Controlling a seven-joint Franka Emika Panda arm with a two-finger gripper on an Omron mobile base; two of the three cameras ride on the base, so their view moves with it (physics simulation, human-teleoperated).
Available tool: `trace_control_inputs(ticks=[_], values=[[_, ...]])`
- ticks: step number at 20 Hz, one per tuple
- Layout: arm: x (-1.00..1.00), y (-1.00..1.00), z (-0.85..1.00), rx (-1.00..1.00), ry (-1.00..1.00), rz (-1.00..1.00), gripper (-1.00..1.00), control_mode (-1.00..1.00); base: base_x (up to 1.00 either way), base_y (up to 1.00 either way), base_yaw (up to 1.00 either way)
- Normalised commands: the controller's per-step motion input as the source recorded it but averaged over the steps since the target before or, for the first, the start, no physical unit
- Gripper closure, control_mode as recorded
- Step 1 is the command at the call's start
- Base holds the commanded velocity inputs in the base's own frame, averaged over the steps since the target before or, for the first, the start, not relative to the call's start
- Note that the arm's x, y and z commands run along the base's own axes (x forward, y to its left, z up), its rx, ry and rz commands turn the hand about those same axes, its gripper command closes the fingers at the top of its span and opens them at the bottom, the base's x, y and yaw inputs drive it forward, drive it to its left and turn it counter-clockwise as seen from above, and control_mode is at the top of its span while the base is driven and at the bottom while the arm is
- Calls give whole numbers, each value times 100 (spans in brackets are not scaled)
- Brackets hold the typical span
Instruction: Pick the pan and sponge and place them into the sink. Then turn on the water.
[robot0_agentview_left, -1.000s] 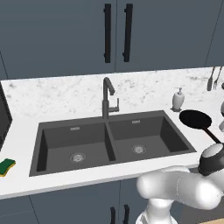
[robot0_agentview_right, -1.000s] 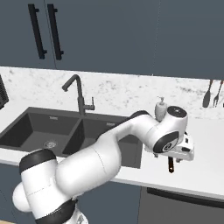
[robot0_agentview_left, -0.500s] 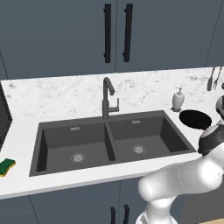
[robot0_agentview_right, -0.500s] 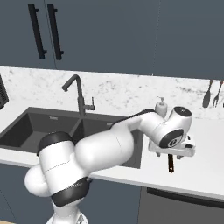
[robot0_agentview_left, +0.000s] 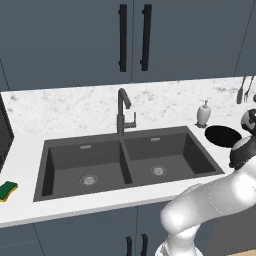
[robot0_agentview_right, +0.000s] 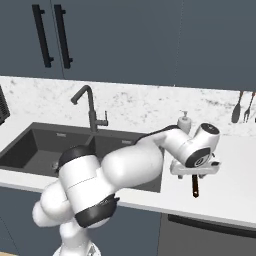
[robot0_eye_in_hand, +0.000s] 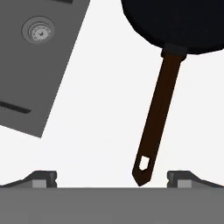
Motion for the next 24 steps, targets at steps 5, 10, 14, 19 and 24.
trace_control_inputs(ticks=[5, 10, 14, 19, 24], values=[[43, -9, -21, 2, 0, 7, -100, -100, 0, 0, 0], [35, -15, -15, 4, 0, 0, -100, -100, 0, 0, 0], [20, -19, -12, 5, 0, 0, -100, -100, 0, 0, 0], [12, -6, -24, 2, 0, -1, -100, -100, 0, 0, 0], [1, 0, -40, 0, 0, -4, -100, -100, 0, 0, 0]])
